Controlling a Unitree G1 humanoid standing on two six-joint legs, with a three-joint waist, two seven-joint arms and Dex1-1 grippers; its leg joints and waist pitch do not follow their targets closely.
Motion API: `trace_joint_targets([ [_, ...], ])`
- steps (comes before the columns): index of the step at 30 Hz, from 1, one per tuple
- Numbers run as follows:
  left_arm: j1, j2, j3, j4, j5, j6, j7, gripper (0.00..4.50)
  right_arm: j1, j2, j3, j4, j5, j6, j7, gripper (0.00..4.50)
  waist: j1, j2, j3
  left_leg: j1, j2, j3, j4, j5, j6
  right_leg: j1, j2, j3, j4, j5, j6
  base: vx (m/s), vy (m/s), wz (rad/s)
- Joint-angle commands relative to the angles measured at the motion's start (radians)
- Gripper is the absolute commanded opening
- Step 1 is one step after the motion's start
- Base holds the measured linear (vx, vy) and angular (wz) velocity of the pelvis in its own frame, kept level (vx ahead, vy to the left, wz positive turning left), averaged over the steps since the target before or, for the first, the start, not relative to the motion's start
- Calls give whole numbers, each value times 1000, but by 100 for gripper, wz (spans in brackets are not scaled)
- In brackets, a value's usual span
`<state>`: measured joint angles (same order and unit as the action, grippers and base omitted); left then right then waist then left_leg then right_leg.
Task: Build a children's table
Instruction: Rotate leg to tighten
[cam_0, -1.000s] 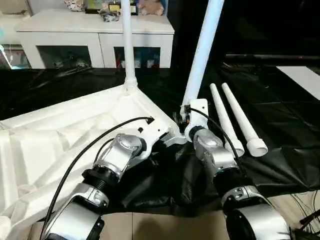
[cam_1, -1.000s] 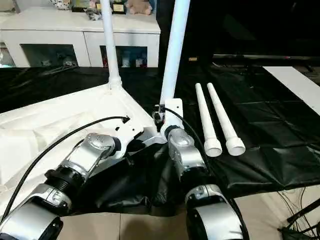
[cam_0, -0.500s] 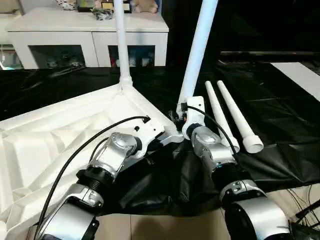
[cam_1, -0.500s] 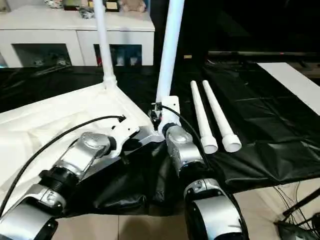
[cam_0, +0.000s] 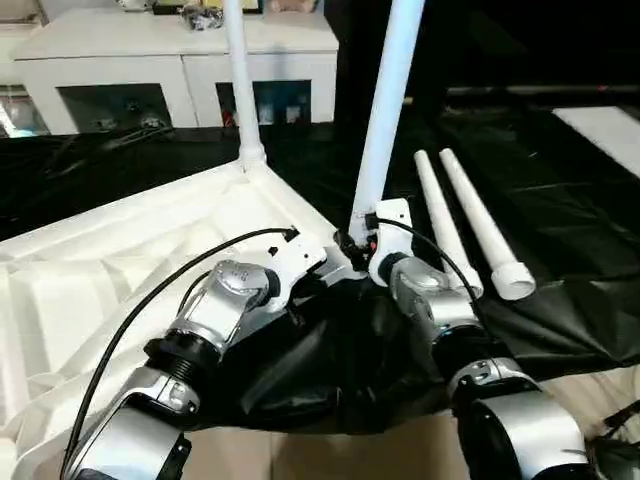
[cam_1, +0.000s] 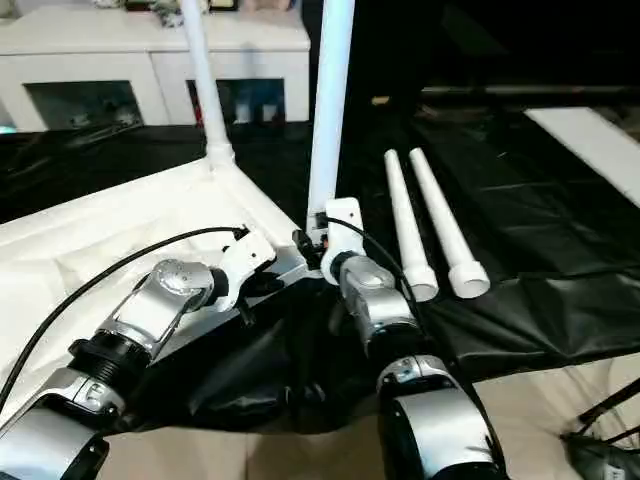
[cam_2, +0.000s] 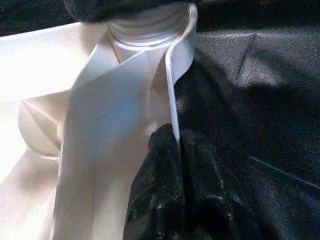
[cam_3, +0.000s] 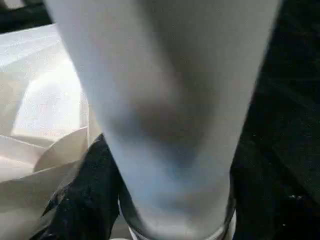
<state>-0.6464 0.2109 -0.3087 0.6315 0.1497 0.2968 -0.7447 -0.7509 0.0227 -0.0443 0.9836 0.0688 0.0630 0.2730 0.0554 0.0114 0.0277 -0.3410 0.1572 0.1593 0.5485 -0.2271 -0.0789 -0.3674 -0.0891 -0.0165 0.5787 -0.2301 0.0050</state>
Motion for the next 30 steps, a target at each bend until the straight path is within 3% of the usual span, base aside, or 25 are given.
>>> trace_joint_targets([
  [1, 11, -5, -37, 38, 22, 7, -1, 0, 31, 20, 35, 33, -7, 37, 45, 340, 2, 5, -22, 2, 69, -14, -85, -271, 21, 1, -60, 36, -82, -263, -175, 0, 0, 0],
  [2, 12, -3, -36, 37, 22, 4, -3, 0, 34, 13, 40, 19, -8, 22, 71, 348, 5, 5, -21, 5, 70, -7, -83, -298, 16, -3, -58, 35, -87, -318, -178, 0, 0, 0],
  [4, 13, -2, -35, 36, 21, 0, -6, 0, 38, 9, 42, 5, -6, 15, 92, 365, 6, 4, -23, 4, 73, -4, -83, -287, 12, -2, -60, 35, -86, -317, -177, 0, 0, 0],
  [7, 15, 5, -36, 35, 23, -13, -14, 0, 46, -5, 48, -34, -6, 9, 119, 397, 9, 9, -31, -6, 73, 3, -75, -168, 29, 7, -56, 28, -71, -168, -191, 0, 0, 0],
  [9, 19, 15, -39, 31, 26, -33, -22, 0, 60, -17, 54, -79, 0, -3, 153, 408, 9, 10, -29, -11, 72, 5, -79, -203, 30, 6, -54, 25, -72, -178, -198, 0, 0, 0],
  [11, 26, 27, -43, 22, 24, -61, -41, 0, 77, -32, 61, -129, 6, -9, 187, 435, 9, 8, -34, -11, 73, 4, -77, -207, 24, 9, -52, 24, -67, -156, -196, 0, 0, 0],
  [14, 39, 47, -47, 5, 21, -98, -72, 0, 109, -58, 71, -209, 21, -10, 248, 442, 9, 9, -42, -16, 70, 6, -64, -108, 55, 15, -48, 20, -49, 25, -212, 0, 0, 0],
  [15, 43, 52, -46, 2, 20, -100, -75, 0, 118, -67, 75, -229, 23, -11, 265, 442, 12, 8, -45, -18, 67, 8, -56, -49, 74, 19, -47, 17, -41, 111, -225, 0, 0, 0],
  [17, 69, 84, -42, -32, 1, -166, -129, 0, 173, -123, 100, -336, 45, -5, 385, 442, 12, 5, -47, -22, 64, 10, -49, -12, 114, 24, -44, 13, -33, 211, -245, 0, 0, 0],
  [21, 95, 120, -37, -69, -18, -218, -183, 0, 220, -180, 116, -427, 67, 13, 496, 442, 13, 4, -51, -23, 65, 11, -38, 16, 155, 25, -44, 10, -23, 294, -258, 0, 0, 0],
  [26, 124, 172, -41, -112, -42, -275, -271, 0, 260, -245, 141, -504, 74, 12, 595, 442, 17, 4, -53, -27, 68, 13, -30, 40, 171, 23, -43, 5, -17, 289, -271, 0, 0, 0],
  [30, 165, 227, -34, -202, -123, -266, -421, 0, 293, -317, 165, -567, 76, -6, 694, 442, 24, 6, -50, -22, 75, 18, -31, -15, 150, 17, -44, 5, -19, 190, -280, 0, 0, 0],
])
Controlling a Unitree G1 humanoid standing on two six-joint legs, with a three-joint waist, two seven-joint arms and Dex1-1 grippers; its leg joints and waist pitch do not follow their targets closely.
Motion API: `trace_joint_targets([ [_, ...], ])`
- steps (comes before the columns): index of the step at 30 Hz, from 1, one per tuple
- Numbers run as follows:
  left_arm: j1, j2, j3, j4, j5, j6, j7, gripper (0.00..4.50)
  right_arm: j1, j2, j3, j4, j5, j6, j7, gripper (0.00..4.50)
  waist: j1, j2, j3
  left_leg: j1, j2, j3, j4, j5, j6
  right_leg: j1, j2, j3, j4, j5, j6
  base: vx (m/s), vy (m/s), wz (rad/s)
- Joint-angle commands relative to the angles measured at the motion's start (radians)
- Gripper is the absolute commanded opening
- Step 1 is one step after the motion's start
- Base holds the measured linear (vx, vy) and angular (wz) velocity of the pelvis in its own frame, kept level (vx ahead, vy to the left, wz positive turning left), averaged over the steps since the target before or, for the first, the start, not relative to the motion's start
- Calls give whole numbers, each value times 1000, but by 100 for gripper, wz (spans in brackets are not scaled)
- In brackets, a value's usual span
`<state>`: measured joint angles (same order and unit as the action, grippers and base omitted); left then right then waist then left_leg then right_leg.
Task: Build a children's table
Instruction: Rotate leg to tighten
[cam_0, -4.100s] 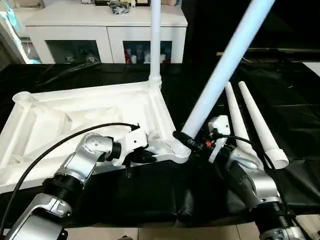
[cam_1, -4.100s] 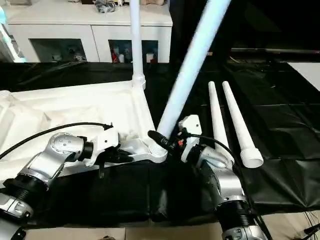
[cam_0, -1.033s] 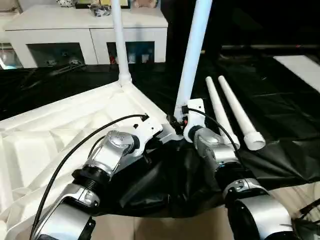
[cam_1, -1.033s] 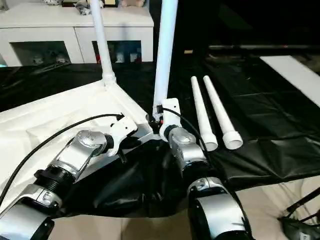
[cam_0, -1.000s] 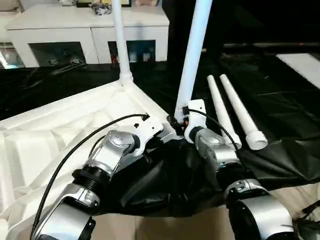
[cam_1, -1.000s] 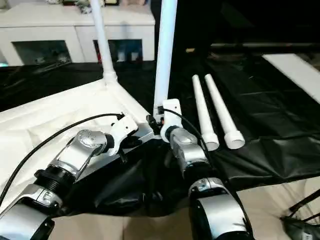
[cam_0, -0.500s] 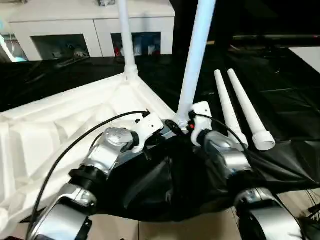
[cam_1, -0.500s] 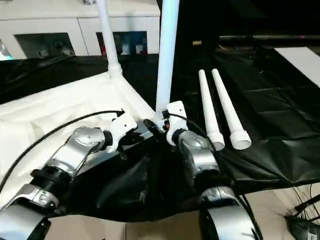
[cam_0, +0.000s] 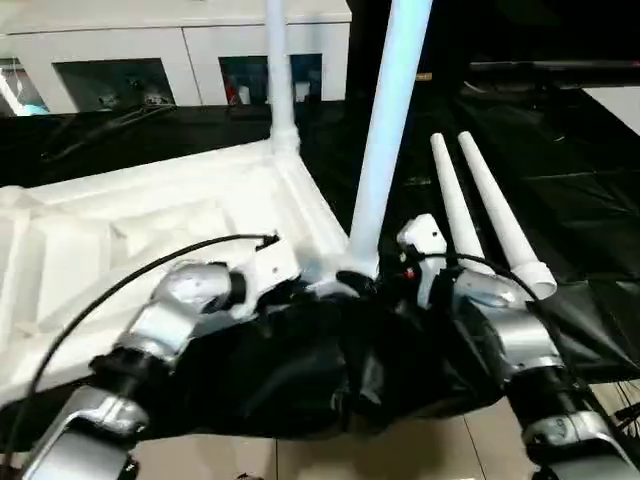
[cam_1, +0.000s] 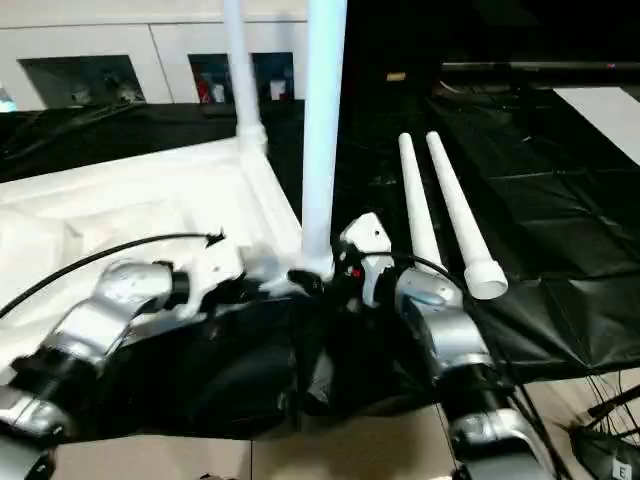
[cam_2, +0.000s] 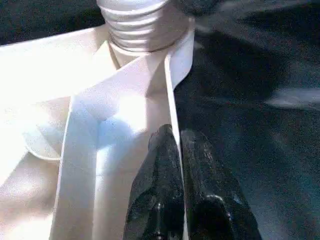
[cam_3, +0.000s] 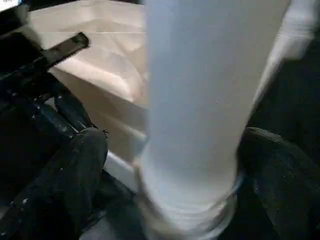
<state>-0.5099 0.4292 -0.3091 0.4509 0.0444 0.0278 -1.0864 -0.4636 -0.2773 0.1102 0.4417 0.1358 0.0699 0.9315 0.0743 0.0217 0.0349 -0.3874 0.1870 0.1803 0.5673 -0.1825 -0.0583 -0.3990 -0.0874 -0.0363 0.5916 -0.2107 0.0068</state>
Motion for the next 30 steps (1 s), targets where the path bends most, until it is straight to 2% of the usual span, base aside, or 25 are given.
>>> trace_joint_targets([
  [1, 33, 14, -33, -32, -25, 12, -91, 0, 9, -25, 14, -30, 10, -15, 48, 442, 7, -4, -55, 24, 46, -1, -50, -69, 124, 46, -46, 26, -32, 157, -282, 0, 0, 0],
  [3, 45, 32, -34, -58, -45, 26, -129, 0, 19, -46, 21, -48, 16, -17, 88, 442, 14, -4, -54, 27, 47, 5, -50, -104, 105, 44, -46, 26, -33, 102, -274, 0, 0, 0],
  [7, 52, 47, -32, -72, -58, 32, -155, 0, 33, -77, 41, -74, 31, 5, 163, 442, 20, -5, -54, 29, 47, 9, -51, -118, 81, 42, -44, 26, -33, 67, -259, 0, 0, 0],
  [12, 48, 54, -29, -73, -63, 31, -168, 0, 33, -101, 70, -67, 20, -3, 207, 442, 17, -6, -53, 25, 45, 7, -49, -142, 65, 43, -45, 26, -32, 38, -249, 0, 0, 0],
  [17, 48, 58, -29, -76, -63, 37, -174, 0, 25, -97, 74, -46, 17, -7, 212, 442, 18, -4, -54, 26, 45, 7, -48, -155, 57, 41, -46, 27, -33, 14, -250, 0, 0, 0],
  [24, 46, 54, -34, -75, -57, 43, -175, 0, 16, -90, 88, -23, 15, -15, 221, 372, 19, -7, -58, 24, 44, 7, -42, -127, 66, 43, -45, 26, -26, 54, -257, 0, 0, 0],
  [30, 46, 55, -34, -72, -56, 44, -178, 0, 16, -89, 98, -9, 4, -24, 231, 316, 19, -5, -60, 23, 43, 6, -39, -118, 75, 44, -45, 24, -23, 67, -263, 0, 0, 0],
])
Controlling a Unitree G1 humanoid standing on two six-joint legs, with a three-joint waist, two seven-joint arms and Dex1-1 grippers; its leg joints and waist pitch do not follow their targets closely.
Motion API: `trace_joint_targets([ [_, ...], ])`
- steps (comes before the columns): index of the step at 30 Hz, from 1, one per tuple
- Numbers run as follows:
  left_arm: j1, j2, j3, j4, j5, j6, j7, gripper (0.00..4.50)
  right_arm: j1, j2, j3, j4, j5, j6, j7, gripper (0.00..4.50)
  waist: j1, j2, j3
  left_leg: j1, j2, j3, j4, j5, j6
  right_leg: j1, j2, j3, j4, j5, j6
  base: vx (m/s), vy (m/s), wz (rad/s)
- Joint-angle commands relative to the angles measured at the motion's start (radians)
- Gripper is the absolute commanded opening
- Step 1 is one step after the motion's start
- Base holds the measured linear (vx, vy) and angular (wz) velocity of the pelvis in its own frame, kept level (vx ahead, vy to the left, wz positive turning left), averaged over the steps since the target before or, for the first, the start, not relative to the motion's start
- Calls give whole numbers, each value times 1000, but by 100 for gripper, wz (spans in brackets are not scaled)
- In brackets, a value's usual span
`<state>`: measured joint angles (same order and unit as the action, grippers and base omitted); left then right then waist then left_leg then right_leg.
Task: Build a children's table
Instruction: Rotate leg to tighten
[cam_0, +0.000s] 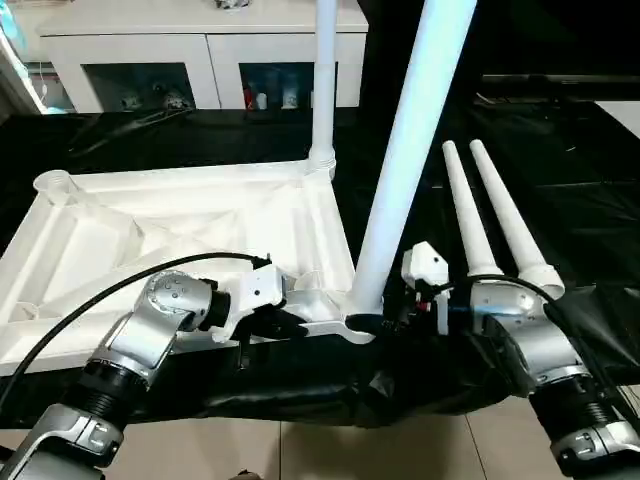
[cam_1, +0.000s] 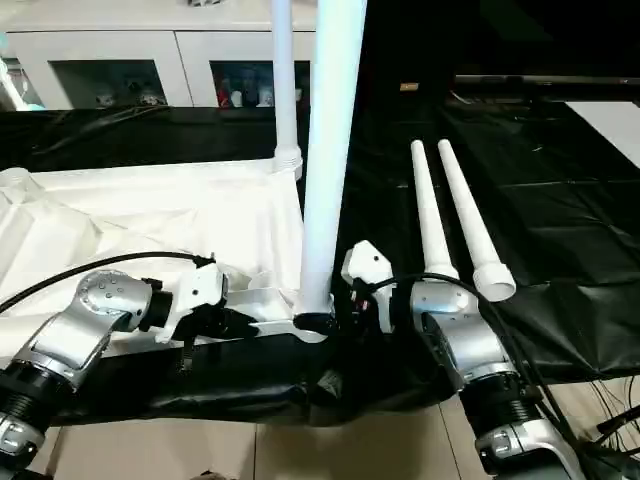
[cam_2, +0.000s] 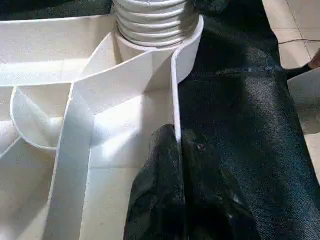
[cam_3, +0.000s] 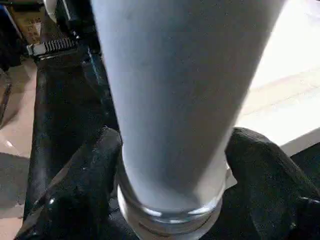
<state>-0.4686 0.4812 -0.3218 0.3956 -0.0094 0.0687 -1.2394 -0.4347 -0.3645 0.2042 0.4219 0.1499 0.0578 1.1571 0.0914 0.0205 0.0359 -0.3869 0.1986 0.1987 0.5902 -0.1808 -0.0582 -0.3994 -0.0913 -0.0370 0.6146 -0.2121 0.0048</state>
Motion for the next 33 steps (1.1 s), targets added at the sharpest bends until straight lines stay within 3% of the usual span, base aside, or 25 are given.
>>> trace_joint_targets([
  [1, 4, 3, -22, -16, -1, 2, -25, 0, -13, -1, 4, 13, -11, -13, 5, 307, 2, -4, -61, 22, 31, -12, -62, -119, 75, 45, -41, 25, -46, 70, -262, 0, 0, 0],
  [5, 2, 1, -24, -11, 1, -1, -23, 0, -18, 1, 8, 26, -10, -20, 0, 278, 2, -3, -61, 22, 31, -12, -61, -118, 77, 45, -41, 25, -45, 76, -266, 0, 0, 0],
  [16, -9, -10, -19, 7, 16, -2, 12, 0, -22, 46, -16, 76, -18, -17, -93, 269, 3, -1, -62, 23, 30, -12, -58, -115, 79, 45, -41, 24, -43, 81, -273, 0, 0, 0],
  [22, -43, -91, -1, 92, 58, 49, 179, 0, -21, 154, -50, 155, -38, 29, -309, 267, -7, -1, -52, 29, 31, -14, -71, -229, 12, 38, -45, 30, -61, -120, -238, 0, 0, 0],
  [26, -70, -167, 4, 151, 79, 116, 298, 0, -25, 260, -79, 213, -53, 66, -516, 267, -15, -2, -43, 28, 28, -23, -87, -307, -37, 37, -49, 30, -78, -275, -187, 0, 0, 0],
  [28, -94, -221, 0, 191, 112, 177, 405, 0, -44, 334, -105, 273, -66, 74, -678, 267, -21, 1, -34, 42, 28, -24, -91, -392, -58, 23, -50, 31, -92, -390, -161, 0, 0, 0],
  [29, -106, -250, 9, 211, 117, 205, 454, 0, -55, 362, -111, 300, -74, 75, -735, 267, -27, 1, -30, 52, 24, -30, -91, -454, -72, 19, -55, 30, -105, -504, -136, 0, 0, 0],
  [31, -118, -273, 17, 231, 119, 221, 492, 0, -66, 380, -114, 320, -80, 70, -775, 267, -32, 3, -30, 57, 23, -36, -95, -481, -69, 19, -55, 25, -118, -554, -107, -26, 1, -2],
  [33, -141, -314, 24, 272, 133, 240, 554, 0, -93, 425, -136, 362, -74, 65, -851, 267, -36, 2, -32, 60, 21, -39, -99, -489, -67, 18, -52, 23, -121, -548, -100, 0, 0, 0],
])
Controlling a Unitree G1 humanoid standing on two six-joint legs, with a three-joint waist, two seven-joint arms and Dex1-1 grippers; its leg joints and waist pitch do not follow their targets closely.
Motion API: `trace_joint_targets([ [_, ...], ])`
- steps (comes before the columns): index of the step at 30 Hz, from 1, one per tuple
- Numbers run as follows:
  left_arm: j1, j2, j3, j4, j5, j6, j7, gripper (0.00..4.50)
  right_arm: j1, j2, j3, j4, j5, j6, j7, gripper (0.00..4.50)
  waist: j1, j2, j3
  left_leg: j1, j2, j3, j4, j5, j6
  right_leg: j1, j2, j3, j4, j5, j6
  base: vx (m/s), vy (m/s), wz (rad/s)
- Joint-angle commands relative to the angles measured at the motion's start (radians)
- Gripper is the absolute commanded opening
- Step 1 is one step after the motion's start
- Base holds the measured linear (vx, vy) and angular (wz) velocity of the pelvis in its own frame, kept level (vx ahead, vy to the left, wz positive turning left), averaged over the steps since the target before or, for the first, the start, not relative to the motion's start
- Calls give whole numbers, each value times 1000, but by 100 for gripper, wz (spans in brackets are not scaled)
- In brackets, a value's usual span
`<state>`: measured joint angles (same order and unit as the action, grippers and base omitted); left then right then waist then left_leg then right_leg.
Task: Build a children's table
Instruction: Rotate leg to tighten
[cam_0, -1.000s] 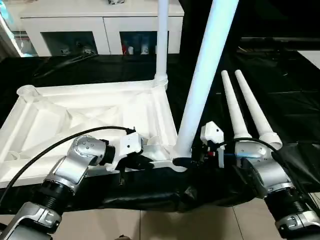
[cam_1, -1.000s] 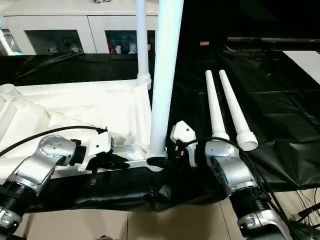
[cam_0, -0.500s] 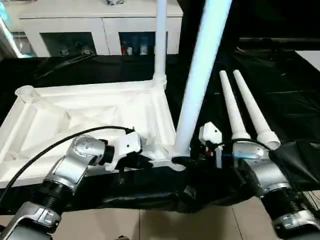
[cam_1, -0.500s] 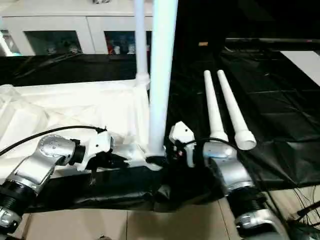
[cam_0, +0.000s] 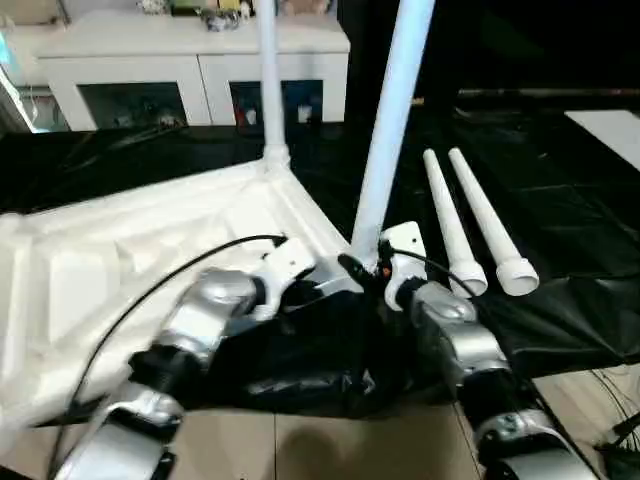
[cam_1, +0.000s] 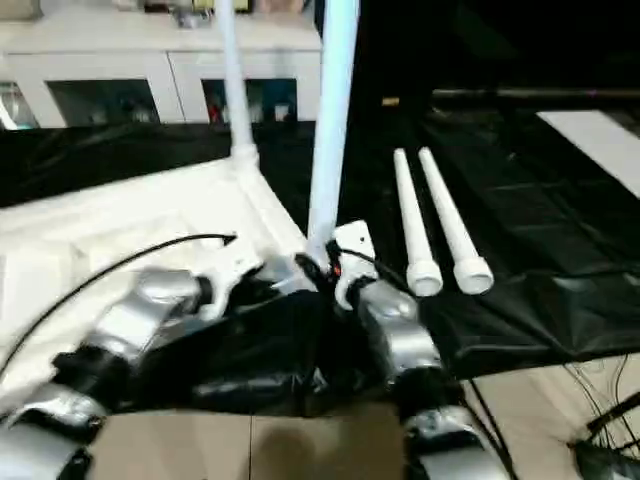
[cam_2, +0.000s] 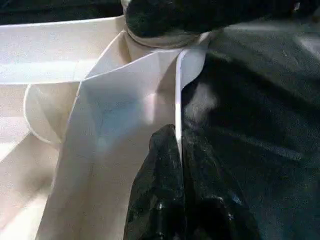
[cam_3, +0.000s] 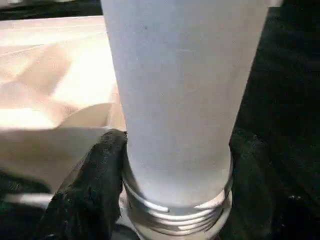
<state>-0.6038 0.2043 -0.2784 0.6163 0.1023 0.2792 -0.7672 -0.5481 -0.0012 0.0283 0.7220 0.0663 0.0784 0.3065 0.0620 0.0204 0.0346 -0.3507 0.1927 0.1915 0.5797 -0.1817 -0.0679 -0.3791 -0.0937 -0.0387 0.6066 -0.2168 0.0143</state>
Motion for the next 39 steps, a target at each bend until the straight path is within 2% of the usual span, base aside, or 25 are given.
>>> trace_joint_targets([
  [1, -14, -47, -19, 65, 28, 31, 100, 0, 10, 74, 30, 76, 12, 41, -19, 267, -6, 2, -32, 25, 27, -34, -90, -492, -55, -1, -49, 24, -115, -540, -107, 0, 0, 0],
  [3, -32, -64, -21, 91, 39, 22, 121, 0, -14, 97, 22, 106, 0, 24, -55, 267, -6, 6, -32, 28, 26, -36, -94, -517, -49, -4, -47, 22, -119, -515, -111, 0, 0, 0],
  [5, -33, -64, -23, 91, 40, 16, 117, 0, -15, 96, 26, 108, -6, 20, -57, 267, -7, 7, -33, 21, 27, -39, -99, -515, -46, 3, -48, 21, -119, -487, -112, 0, 0, 0],
  [8, -34, -56, -31, 86, 49, 5, 102, 0, -13, 96, 33, 116, -11, -4, -13, 267, -9, 8, -34, 19, 29, -40, -103, -524, -46, 5, -48, 21, -117, -442, -123, 0, 0, 0],
  [10, -32, -45, -39, 85, 56, -17, 88, 0, -12, 91, 28, 120, -6, -22, 1, 323, -8, 9, -35, 19, 29, -39, -104, -520, -44, 4, -48, 23, -116, -410, -135, 0, 0, 0],
  [13, -28, -37, -39, 83, 57, -22, 79, 0, -13, 83, 16, 121, 0, -36, 9, 346, -9, 7, -33, 18, 28, -38, -104, -528, -37, 4, -50, 24, -117, -416, -140, 0, 0, 0],
  [15, -18, -11, -53, 64, 62, -57, 43, 0, -16, 57, 2, 109, 3, -58, 26, 372, -9, 5, -35, 15, 28, -37, -105, -504, -29, 7, -52, 26, -118, -421, -137, 0, 0, 0],
  [17, -9, 4, -58, 50, 62, -74, 18, 0, -14, 34, 4, 88, 2, -65, 49, 386, -6, 4, -40, 6, 30, -36, -106, -450, -21, 15, -54, 27, -111, -373, -144, 0, 0, 0],
  [19, -4, 14, -61, 42, 64, -79, 8, 0, -13, 21, 4, 75, 5, -65, 67, 396, -3, 3, -42, 6, 32, -29, -103, -407, -9, 14, -52, 29, -108, -323, -159, 0, 0, 0],
  [20, 10, 45, -68, 18, 63, -99, -22, 0, 1, -27, 12, 14, 22, -61, 158, 404, 1, 0, -42, 8, 32, -26, -100, -385, -2, 12, -52, 30, -107, -309, -168, 0, 0, 0],
  [22, 18, 60, -71, 7, 61, -119, -41, 0, 12, -58, 29, -18, 19, -66, 219, 432, 6, -5, -44, 2, 35, -24, -98, -352, 17, 19, -49, 28, -104, -284, -169, 0, 0, 0],
  [23, 27, 77, -69, -6, 56, -123, -61, 0, 25, -99, 49, -52, 14, -73, 284, 432, 5, -2, -43, 0, 36, -23, -98, -346, 18, 16, -49, 28, -103, -288, -175, 0, 0, 0],
  [25, 40, 105, -69, -21, 45, -166, -106, 0, 44, -162, 74, -97, 10, -79, 388, 444, 9, -1, -48, -1, 36, -20, -93, -312, 24, 19, -51, 28, -99, -246, -184, 29, -15, 2],
  [26, 54, 132, -70, -36, 30, -201, -154, 0, 56, -220, 93, -130, 12, -95, 485, 444, 11, -4, -52, -6, 35, -16, -86, -254, 42, 24, -49, 26, -91, -170, -201, 57, -29, 4],
  [28, 66, 152, -75, -55, 15, -236, -202, 0, 62, -253, 101, -150, 18, -103, 542, 444, 13, -4, -56, -7, 35, -15, -79, -205, 59, 26, -47, 25, -81, -98, -218, 65, -17, 1],
  [30, 80, 175, -83, -85, -1, -249, -258, 0, 66, -279, 104, -166, 31, -107, 596, 444, 18, -2, -63, -16, 34, -13, -66, -93, 96, 33, -42, 22, -56, 73, -257, 68, -8, -3],
  [31, 94, 196, -87, -124, -26, -235, -315, 0, 72, -300, 106, -188, 51, -102, 646, 444, 19, -1, -64, -15, 33, -12, -63, -73, 102, 31, -40, 21, -53, 113, -271, 61, 0, -3],
  [32, 101, 204, -88, -143, -39, -226, -341, 0, 75, -309, 107, -201, 61, -98, 670, 444, 25, -6, -67, -21, 31, -11, -54, -41, 122, 34, -39, 22, -39, 193, -289, 61, 0, -3],
  [33, 108, 214, -88, -165, -56, -219, -372, 0, 80, -324, 114, -216, 68, -94, 699, 444, 31, -4, -72, -19, 31, -8, -46, -15, 142, 29, -36, 21, -31, 263, -301, 0, 0, 0],
  [34, 113, 221, -88, -180, -66, -216, -392, 0, 83, -333, 119, -226, 72, -91, 718, 444, 32, -3, -74, -17, 31, -8, -41, 2, 153, 27, -33, 20, -27, 293, -307, 0, 0, 0],
  [35, 115, 226, -87, -189, -72, -210, -407, 0, 84, -341, 124, -230, 72, -93, 731, 444, 35, -4, -77, -21, 30, -8, -36, 40, 169, 28, -31, 18, -19, 342, -315, 0, 0, 0],
  [36, 116, 236, -89, -197, -76, -208, -425, 0, 80, -349, 127, -226, 70, -95, 740, 444, 39, -9, -73, -19, 31, -5, -34, 40, 180, 22, -30, 18, -21, 341, -319, 0, 0, 0],
  [37, 116, 237, -89, -198, -76, -207, -427, 0, 79, -349, 127, -226, 70, -95, 742, 444, 41, -8, -70, -22, 31, -6, -34, 27, 178, 22, -32, 18, -20, 318, -317, 0, 0, 0],
  [39, 117, 247, -89, -198, -79, -210, -443, 0, 65, -358, 140, -204, 55, -107, 762, 444, 45, -5, -63, -18, 37, -7, -43, -67, 146, 20, -38, 19, -32, 152, -298, 0, 0, 0],
])
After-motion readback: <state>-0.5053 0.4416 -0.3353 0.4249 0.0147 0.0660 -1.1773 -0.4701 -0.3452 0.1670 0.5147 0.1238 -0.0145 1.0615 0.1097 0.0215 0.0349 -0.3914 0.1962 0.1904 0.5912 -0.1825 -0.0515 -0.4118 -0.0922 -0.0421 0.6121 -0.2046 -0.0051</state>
